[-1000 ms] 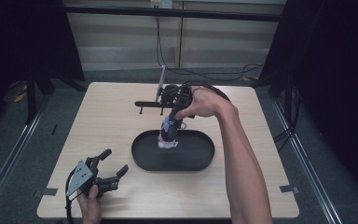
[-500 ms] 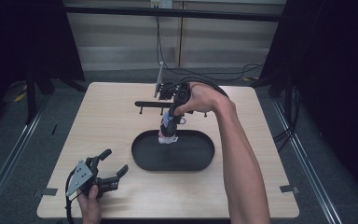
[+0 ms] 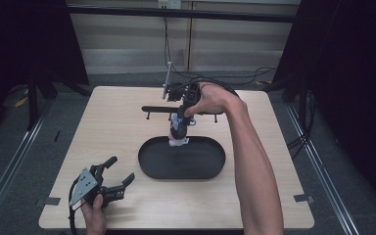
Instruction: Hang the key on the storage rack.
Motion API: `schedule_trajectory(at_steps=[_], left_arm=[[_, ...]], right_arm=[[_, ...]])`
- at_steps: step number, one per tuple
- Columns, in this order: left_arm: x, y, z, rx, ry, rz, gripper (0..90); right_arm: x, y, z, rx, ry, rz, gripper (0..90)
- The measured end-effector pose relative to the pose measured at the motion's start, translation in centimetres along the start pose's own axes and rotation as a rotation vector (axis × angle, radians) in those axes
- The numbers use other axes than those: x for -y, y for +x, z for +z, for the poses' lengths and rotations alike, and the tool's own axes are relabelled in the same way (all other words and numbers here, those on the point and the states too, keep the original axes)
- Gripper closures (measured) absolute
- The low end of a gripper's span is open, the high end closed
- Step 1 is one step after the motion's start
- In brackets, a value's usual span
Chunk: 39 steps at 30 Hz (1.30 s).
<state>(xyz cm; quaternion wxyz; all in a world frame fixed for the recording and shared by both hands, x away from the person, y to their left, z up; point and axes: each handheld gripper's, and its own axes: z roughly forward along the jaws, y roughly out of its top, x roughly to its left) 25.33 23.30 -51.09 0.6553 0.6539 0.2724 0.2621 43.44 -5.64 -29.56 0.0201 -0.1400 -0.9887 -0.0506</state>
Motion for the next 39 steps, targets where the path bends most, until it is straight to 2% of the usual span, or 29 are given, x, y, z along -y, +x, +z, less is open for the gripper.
schedule_trajectory(at_steps=[16, 21, 33, 34, 39], left_arm=[[0.0, 0.0, 0.0, 0.0, 0.0, 0.0, 15.2], [0.0, 0.0, 0.0, 0.002, 0.003, 0.005, 15.3], [0.0, 0.0, 0.0, 0.002, 0.004, 0.006, 15.3], [0.0, 0.0, 0.0, 0.002, 0.004, 0.006, 15.3], [0.0, 0.0, 0.0, 0.002, 0.004, 0.005, 15.3]], right_arm=[[0.1, -0.8, 0.8, -0.003, 0.007, -0.015, 86.0], [0.2, -0.9, 0.9, 0.02, -0.012, -0.013, 86.8], [0.2, -1.3, 1.1, 0.018, -0.013, -0.003, 87.2], [0.1, -1.2, 1.1, 0.034, -0.022, -0.006, 86.9], [0.0, -1.0, 1.0, 0.014, -0.028, -0.007, 86.2]])
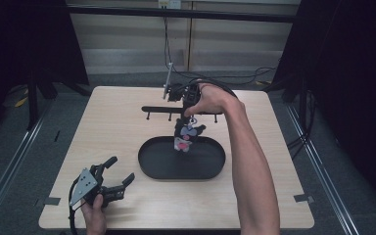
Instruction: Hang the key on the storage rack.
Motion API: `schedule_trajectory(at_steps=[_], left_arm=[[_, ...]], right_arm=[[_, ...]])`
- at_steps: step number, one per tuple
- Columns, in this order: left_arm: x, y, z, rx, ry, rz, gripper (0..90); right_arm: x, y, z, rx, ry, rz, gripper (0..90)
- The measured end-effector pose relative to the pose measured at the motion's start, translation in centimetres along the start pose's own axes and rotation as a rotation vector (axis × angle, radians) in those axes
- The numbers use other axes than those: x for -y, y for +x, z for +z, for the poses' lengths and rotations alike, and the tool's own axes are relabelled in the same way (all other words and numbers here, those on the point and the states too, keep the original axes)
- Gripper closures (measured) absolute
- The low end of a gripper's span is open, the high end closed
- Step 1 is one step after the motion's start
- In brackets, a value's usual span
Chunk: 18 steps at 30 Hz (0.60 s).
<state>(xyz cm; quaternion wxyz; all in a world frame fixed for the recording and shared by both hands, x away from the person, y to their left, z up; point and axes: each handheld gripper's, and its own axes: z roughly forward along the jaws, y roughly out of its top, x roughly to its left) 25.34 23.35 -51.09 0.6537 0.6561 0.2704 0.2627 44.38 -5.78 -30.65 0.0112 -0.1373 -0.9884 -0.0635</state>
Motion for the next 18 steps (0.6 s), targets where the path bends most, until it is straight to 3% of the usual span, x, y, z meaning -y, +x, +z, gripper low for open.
schedule_trajectory(at_steps=[9, 11, 15, 18], left_arm=[[0.0, 0.0, 0.0, 0.001, -0.002, -0.001, 15.3], [0.0, 0.0, 0.0, 0.002, 0.0, 0.001, 15.3], [0.0, 0.0, 0.0, 0.002, 0.001, 0.0, 15.3], [0.0, 0.0, 0.0, 0.002, 0.001, -0.001, 15.3]], right_arm=[[0.0, 1.0, -0.6, 0.025, -0.045, -0.002, 71.7], [0.1, 1.5, -0.7, -0.002, -0.076, -0.004, 66.1], [0.4, 2.0, -0.4, -0.019, -0.063, -0.001, 61.8], [0.8, 2.5, -0.4, -0.041, -0.131, -0.009, 59.4]])
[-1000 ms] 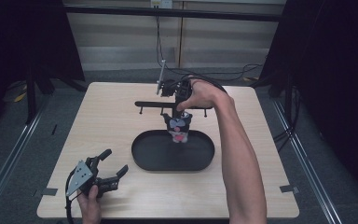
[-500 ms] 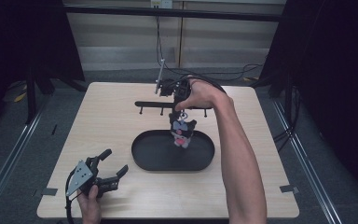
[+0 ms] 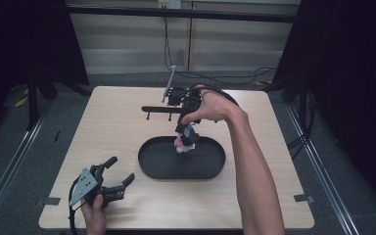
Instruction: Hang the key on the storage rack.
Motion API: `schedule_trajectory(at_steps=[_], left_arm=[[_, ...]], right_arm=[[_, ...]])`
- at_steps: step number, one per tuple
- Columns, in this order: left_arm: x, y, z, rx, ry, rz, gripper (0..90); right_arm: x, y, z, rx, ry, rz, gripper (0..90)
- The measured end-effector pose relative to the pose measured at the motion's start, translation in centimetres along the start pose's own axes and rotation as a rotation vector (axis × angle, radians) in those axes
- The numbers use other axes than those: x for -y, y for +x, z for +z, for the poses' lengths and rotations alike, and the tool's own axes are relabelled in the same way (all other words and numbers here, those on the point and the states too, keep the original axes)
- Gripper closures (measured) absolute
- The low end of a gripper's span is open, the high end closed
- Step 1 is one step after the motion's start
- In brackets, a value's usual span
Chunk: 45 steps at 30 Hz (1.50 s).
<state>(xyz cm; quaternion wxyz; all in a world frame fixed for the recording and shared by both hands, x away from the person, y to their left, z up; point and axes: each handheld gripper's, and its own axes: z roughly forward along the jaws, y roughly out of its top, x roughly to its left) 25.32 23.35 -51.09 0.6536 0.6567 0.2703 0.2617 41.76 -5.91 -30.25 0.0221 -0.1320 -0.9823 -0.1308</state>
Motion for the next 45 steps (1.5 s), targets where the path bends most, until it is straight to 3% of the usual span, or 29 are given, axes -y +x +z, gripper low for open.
schedule_trajectory(at_steps=[3, 6, 18, 24, 27, 28, 33, 34, 36, 41, 43, 45], left_arm=[[0.0, 0.0, 0.0, 0.0, 0.0, 0.0, 15.3], [0.0, 0.0, 0.0, 0.001, 0.004, 0.006, 15.3], [0.0, 0.1, -0.1, 0.002, 0.009, 0.008, 15.3], [0.0, 0.1, 0.0, 0.006, 0.008, 0.006, 15.3], [0.0, 0.1, 0.0, 0.002, 0.008, 0.008, 15.3], [0.0, 0.1, 0.0, 0.002, 0.008, 0.009, 15.3], [0.0, 0.1, 0.0, 0.002, 0.008, 0.009, 15.2], [0.0, 0.1, 0.0, 0.002, 0.008, 0.008, 15.2], [0.0, 0.1, 0.0, 0.004, 0.007, 0.007, 15.3], [0.0, 0.1, 0.0, 0.002, 0.008, 0.009, 15.2], [0.0, 0.1, 0.0, 0.002, 0.008, 0.009, 15.3], [0.0, 0.1, 0.0, 0.002, 0.008, 0.009, 15.3]], right_arm=[[0.4, 0.4, 0.0, 0.014, -0.008, 0.011, 57.0], [1.2, 1.3, 0.0, 0.006, -0.077, 0.013, 56.0], [4.2, 4.1, 1.2, 0.016, -0.182, 0.049, 47.7], [6.6, 5.2, 2.3, 0.058, -0.254, 0.098, 41.5], [8.4, 6.0, 3.3, 0.09, -0.347, 0.112, 37.5], [8.4, 6.0, 3.3, 0.09, -0.347, 0.112, 37.5], [11.2, 7.2, 5.0, 0.161, -0.501, 0.178, 28.6], [11.2, 7.2, 5.0, 0.161, -0.501, 0.178, 28.6], [12.2, 7.6, 5.6, 0.189, -0.554, 0.203, 26.7], [15.3, 9.2, 8.0, 0.274, -0.647, 0.301, 15.2], [15.9, 9.4, 8.4, 0.276, -0.656, 0.315, 14.1], [17.2, 9.8, 9.3, 0.291, -0.701, 0.352, 14.2]])
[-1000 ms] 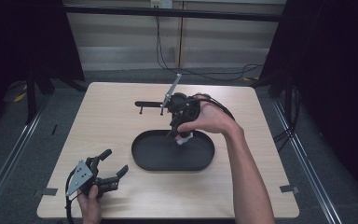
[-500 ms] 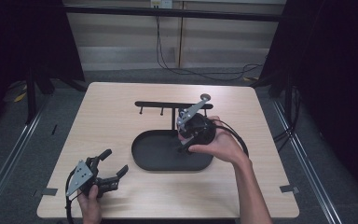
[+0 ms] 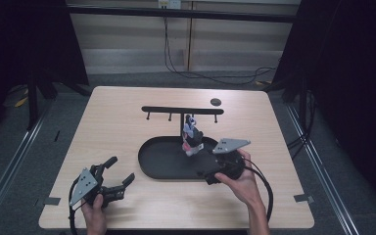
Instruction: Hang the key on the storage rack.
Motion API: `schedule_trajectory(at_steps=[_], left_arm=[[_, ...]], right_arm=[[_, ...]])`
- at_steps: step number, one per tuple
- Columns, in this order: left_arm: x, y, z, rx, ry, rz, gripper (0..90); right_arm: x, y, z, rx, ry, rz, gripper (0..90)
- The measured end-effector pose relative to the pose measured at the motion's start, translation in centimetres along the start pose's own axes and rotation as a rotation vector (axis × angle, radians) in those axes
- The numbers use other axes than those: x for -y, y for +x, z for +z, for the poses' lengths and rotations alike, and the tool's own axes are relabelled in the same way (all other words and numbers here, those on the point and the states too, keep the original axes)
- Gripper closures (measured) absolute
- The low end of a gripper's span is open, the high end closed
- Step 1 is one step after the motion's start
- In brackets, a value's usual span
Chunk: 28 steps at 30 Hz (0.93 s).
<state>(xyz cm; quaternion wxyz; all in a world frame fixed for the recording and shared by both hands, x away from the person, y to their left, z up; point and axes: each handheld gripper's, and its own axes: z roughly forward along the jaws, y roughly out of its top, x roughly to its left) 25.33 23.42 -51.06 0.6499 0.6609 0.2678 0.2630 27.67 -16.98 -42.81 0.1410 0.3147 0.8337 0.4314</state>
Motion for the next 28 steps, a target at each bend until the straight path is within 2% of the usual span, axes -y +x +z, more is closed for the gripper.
schedule_trajectory(at_steps=[3, 4, 5, 6, 7, 8, 9, 10, 12, 14, 15, 17, 22, 23, 24, 27, 28], left_arm=[[0.0, 0.0, 0.0, 0.0, 0.0, 0.0, 15.3], [0.0, 0.0, 0.0, 0.0, 0.0, 0.0, 15.2], [0.0, 0.0, 0.0, 0.0, 0.0, 0.0, 15.2], [0.0, 0.0, 0.0, 0.0, 0.0, 0.0, 15.2], [0.0, 0.0, 0.0, 0.0, 0.0, 0.0, 15.2], [0.0, 0.0, 0.0, 0.0, 0.0, 0.0, 15.3], [0.0, 0.0, 0.0, 0.0, 0.0, 0.0, 15.3], [0.0, 0.0, 0.0, 0.0, 0.0, 0.0, 15.2], [0.0, 0.0, 0.0, 0.0, 0.0, 0.0, 15.2], [0.0, 0.0, 0.0, 0.0, -0.001, 0.0, 15.3], [0.0, 0.0, 0.0, 0.0, 0.0, -0.001, 15.3], [0.0, 0.0, 0.0, 0.0, 0.0, 0.0, 15.3], [0.0, 0.0, 0.0, -0.001, 0.001, 0.0, 15.3], [0.0, 0.0, 0.0, 0.0, 0.0, 0.0, 15.3], [0.0, 0.0, 0.0, 0.0, 0.0, 0.0, 15.3], [0.0, 0.0, 0.0, 0.0, 0.0, -0.001, 15.2], [0.0, 0.0, 0.0, -0.001, 0.0, -0.001, 15.3]], right_arm=[[2.0, -0.1, -0.1, 0.053, -0.064, 0.055, 14.3], [2.6, -0.1, -0.1, 0.084, -0.085, 0.072, 14.3], [3.7, 0.1, 0.0, 0.168, -0.113, 0.1, 14.9], [3.7, 0.1, 0.0, 0.168, -0.113, 0.1, 14.9], [4.1, 0.2, 0.1, 0.194, -0.126, 0.104, 14.7], [5.5, 0.5, 0.2, 0.267, -0.172, 0.097, 14.4], [5.5, 0.5, 0.2, 0.267, -0.172, 0.097, 14.4], [6.6, 0.6, 0.3, 0.322, -0.227, 0.11, 14.5], [7.0, 0.6, 0.3, 0.34, -0.242, 0.116, 14.5], [7.9, 0.7, 0.4, 0.409, -0.302, 0.138, 15.1], [8.2, 0.7, 0.4, 0.426, -0.327, 0.137, 14.1], [8.9, 1.1, 0.6, 0.497, -0.383, 0.129, 14.6], [9.7, 1.6, 0.3, 0.533, -0.485, 0.127, 14.1], [10.1, 1.8, 0.0, 0.546, -0.541, 0.141, 14.0], [10.1, 1.8, 0.0, 0.546, -0.541, 0.141, 14.0], [11.0, 2.0, -0.6, 0.554, -0.65, 0.144, 13.8], [11.0, 2.0, -0.7, 0.556, -0.659, 0.14, 13.9]])
